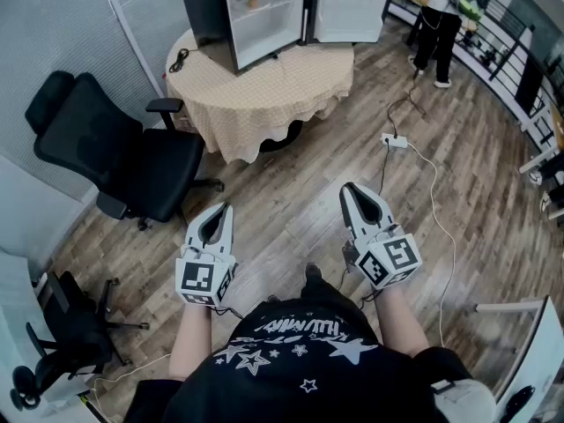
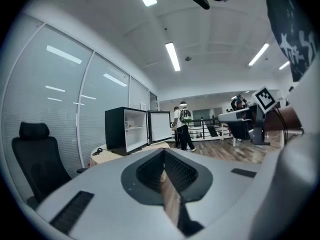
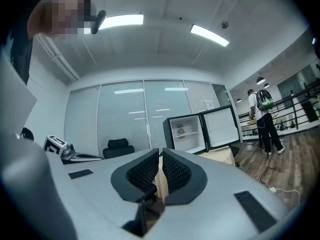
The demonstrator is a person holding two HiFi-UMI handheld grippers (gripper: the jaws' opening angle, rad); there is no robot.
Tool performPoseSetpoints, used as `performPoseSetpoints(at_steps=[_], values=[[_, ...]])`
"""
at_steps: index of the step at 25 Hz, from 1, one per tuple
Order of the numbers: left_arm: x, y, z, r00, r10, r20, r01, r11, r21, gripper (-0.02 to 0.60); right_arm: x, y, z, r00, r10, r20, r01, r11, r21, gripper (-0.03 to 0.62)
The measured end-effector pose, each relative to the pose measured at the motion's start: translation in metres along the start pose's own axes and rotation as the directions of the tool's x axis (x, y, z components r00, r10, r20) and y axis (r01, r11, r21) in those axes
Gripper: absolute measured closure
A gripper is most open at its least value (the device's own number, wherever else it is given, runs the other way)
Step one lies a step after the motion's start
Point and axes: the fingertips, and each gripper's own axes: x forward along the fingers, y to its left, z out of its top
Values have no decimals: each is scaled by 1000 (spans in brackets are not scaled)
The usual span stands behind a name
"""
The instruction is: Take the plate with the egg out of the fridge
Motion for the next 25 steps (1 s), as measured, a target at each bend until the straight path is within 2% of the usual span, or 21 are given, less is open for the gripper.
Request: performPoseSetpoints(at_steps=[7,14,18,22,25], values=[[-11,4,-4,999,-42,-3,42,999,21,574,-1,25,-7,1000,-6,22,6,1000,-20,553],[-30,7,-7,999,-37,4,37,999,13,574,-3,45,-16,1000,-6,4,6,1000,-6,553],[-30,9,-14,999,-38,5,38,999,-14,575,-3,54,-4,995,56,88,-62,996,64,553],[-25,5,-18,999,-45,0,45,998,-35,575,1,47,-6,998,40,54,-38,999,-32,553],[-15,2,-18,999,-41,-4,41,999,-23,574,8,34,-10,998,35,44,-32,998,-50,553]])
